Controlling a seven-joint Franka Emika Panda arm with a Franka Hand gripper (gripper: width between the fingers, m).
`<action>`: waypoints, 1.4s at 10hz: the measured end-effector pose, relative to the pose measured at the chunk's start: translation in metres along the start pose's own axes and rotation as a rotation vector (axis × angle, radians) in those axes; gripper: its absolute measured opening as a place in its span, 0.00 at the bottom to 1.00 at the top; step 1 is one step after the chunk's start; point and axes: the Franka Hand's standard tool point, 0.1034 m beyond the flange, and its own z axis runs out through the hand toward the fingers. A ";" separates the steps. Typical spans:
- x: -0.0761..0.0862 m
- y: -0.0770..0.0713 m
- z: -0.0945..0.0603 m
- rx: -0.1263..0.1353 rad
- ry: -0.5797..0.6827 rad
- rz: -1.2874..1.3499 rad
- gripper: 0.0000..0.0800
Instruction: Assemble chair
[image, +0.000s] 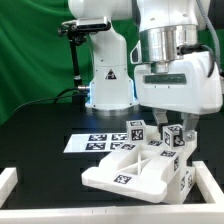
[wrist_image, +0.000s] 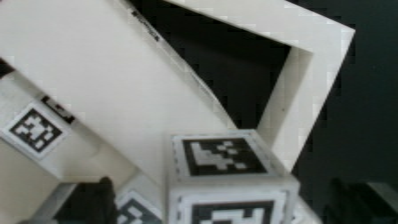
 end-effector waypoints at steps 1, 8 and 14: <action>-0.007 -0.004 -0.001 -0.021 -0.011 -0.231 0.79; 0.001 -0.002 0.001 -0.065 -0.012 -0.971 0.81; 0.002 -0.002 0.003 -0.064 -0.011 -0.936 0.35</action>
Offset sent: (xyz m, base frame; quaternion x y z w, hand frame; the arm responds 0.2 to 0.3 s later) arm 0.0000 0.0000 0.0000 0.0000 0.0000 -0.1938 0.9810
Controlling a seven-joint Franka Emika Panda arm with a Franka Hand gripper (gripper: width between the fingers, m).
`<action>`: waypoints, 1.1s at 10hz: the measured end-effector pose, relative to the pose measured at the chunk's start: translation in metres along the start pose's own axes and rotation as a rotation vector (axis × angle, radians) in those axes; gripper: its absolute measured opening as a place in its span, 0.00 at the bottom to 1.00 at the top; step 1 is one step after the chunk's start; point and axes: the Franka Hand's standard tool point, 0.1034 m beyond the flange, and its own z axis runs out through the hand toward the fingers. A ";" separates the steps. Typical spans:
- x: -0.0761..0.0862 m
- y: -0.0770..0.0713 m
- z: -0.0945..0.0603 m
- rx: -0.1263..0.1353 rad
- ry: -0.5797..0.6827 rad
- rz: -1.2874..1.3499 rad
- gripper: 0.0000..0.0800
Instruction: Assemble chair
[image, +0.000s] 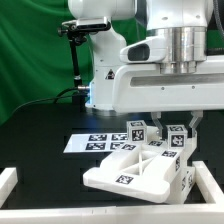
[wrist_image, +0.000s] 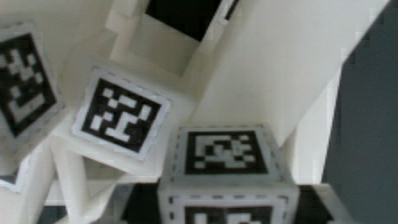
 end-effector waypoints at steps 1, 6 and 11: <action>0.000 0.000 0.000 0.000 0.000 0.074 0.35; -0.001 0.001 0.001 -0.009 0.021 0.614 0.36; 0.000 0.016 0.001 -0.015 0.029 0.950 0.36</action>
Offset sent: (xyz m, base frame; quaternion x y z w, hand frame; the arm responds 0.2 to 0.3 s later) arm -0.0102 -0.0056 -0.0066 -0.0343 0.0212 0.2563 0.9657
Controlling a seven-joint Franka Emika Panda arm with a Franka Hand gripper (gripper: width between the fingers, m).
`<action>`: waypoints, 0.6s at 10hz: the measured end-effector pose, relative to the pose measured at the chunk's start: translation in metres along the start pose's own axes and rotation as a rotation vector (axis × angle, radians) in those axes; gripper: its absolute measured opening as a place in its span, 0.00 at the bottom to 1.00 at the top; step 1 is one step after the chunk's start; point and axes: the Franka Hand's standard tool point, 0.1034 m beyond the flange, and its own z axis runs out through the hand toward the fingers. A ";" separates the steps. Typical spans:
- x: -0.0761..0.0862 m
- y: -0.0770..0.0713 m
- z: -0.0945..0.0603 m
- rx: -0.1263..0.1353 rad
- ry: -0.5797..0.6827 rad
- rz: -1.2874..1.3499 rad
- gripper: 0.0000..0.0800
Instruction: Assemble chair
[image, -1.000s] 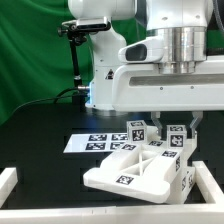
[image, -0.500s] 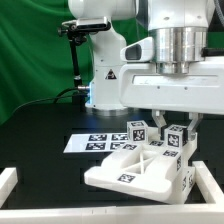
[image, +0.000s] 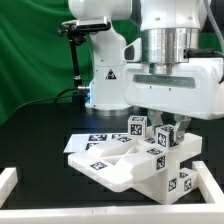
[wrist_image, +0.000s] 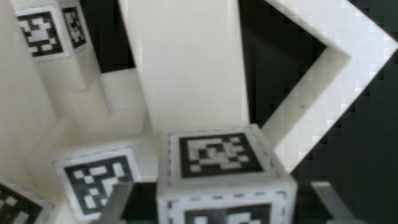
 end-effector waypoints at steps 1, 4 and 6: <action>0.000 0.000 0.000 0.000 0.000 -0.002 0.36; 0.000 0.000 0.000 -0.001 0.000 -0.004 0.62; -0.001 -0.003 -0.012 0.008 -0.011 -0.007 0.80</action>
Offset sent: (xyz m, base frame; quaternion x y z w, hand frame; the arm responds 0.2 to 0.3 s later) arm 0.0000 0.0000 0.0000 0.0000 0.0000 0.0000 1.0000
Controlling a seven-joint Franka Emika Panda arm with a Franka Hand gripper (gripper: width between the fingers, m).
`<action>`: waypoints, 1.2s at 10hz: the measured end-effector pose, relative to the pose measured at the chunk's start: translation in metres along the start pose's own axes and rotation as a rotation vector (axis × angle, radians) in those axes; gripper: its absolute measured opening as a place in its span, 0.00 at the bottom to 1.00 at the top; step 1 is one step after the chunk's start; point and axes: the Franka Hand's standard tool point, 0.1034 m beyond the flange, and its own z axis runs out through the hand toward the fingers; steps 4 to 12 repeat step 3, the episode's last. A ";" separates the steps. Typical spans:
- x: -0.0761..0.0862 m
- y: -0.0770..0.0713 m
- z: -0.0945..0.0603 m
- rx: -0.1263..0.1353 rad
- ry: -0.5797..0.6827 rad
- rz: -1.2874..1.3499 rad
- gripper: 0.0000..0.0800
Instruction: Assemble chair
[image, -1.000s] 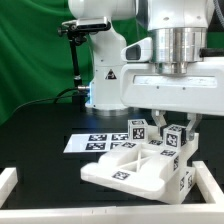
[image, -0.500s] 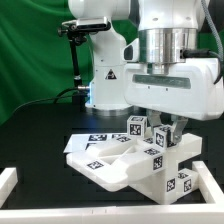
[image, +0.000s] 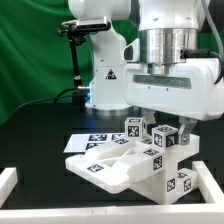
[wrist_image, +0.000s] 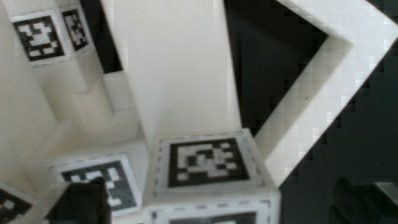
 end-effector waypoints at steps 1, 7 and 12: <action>-0.002 -0.003 -0.016 0.003 -0.019 -0.012 0.80; 0.001 -0.010 -0.037 0.034 -0.023 -0.018 0.81; 0.001 -0.010 -0.037 0.034 -0.023 -0.018 0.81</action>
Offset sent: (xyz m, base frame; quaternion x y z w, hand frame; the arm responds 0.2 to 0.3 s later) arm 0.0000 0.0000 0.0000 0.0000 0.0000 0.0000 1.0000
